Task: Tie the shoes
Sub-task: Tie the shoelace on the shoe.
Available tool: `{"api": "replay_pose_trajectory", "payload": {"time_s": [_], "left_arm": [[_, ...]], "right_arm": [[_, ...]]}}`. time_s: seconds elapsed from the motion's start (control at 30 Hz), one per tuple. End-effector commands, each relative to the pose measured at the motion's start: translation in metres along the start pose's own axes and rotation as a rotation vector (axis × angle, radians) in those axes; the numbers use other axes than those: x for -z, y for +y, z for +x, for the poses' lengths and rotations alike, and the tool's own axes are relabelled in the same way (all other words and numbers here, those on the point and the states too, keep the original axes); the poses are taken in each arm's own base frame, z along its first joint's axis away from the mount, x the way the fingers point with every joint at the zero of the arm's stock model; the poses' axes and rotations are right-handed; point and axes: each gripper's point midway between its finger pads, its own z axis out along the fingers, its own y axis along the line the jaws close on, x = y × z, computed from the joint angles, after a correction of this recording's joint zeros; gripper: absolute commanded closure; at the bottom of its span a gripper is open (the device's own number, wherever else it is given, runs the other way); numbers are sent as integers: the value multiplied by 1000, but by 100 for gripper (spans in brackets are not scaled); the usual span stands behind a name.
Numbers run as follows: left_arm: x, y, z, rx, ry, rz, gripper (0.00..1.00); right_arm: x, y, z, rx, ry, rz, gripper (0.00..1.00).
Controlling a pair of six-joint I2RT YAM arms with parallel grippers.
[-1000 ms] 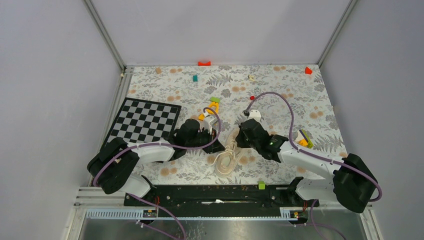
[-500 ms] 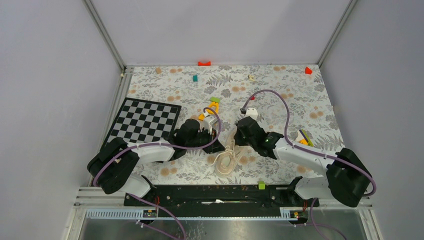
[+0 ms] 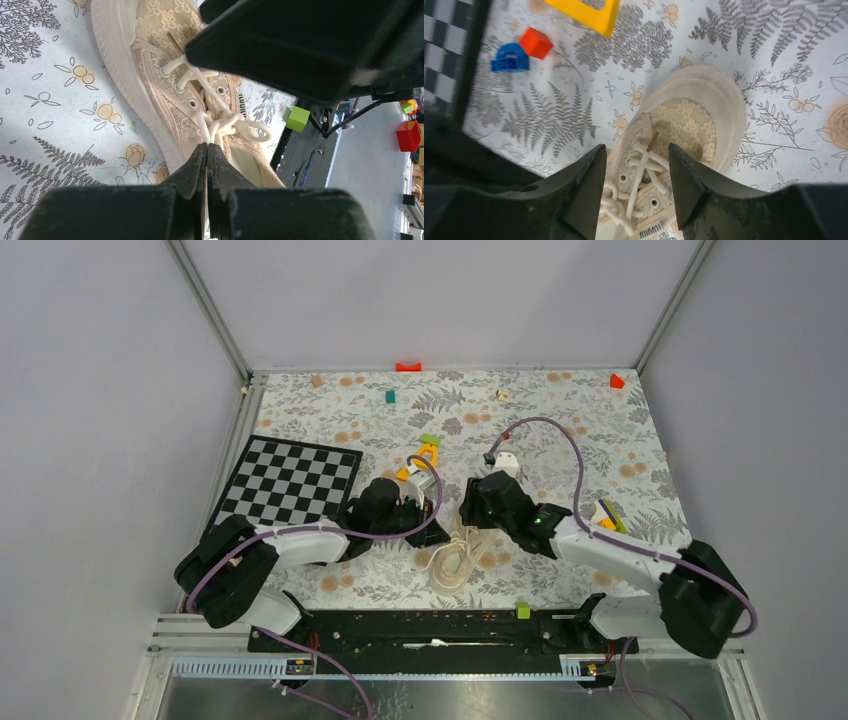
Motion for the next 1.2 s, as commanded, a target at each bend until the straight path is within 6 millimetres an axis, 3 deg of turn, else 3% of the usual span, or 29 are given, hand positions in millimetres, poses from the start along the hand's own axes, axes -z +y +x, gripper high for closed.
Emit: {"api": "replay_pose_trajectory", "payload": {"time_s": [0.0, 0.3, 0.53, 0.6, 0.67, 0.97, 1.03, 1.17], "left_arm": [[4, -7, -6, -41, -29, 21, 100], [3, -3, -7, -30, -38, 0, 100], [2, -3, -10, -30, -37, -6, 100], [1, -3, -11, -30, -36, -6, 100], [2, -4, -11, -31, -37, -5, 100], [5, -5, -17, -31, -58, -14, 100], [6, -5, -21, -23, -72, -17, 100], [9, -5, -28, -7, -97, -31, 100]], "right_arm": [[32, 9, -31, -62, -121, -80, 43], [64, 13, 24, -132, -26, -240, 42], [61, 22, 48, -118, 32, -264, 41], [58, 30, 44, -113, 26, -281, 42], [54, 30, 47, -108, 33, -271, 48], [53, 30, 47, -115, 33, -271, 93], [55, 27, 47, -118, 27, -263, 100], [59, 22, 46, -127, 13, -253, 100]]}}
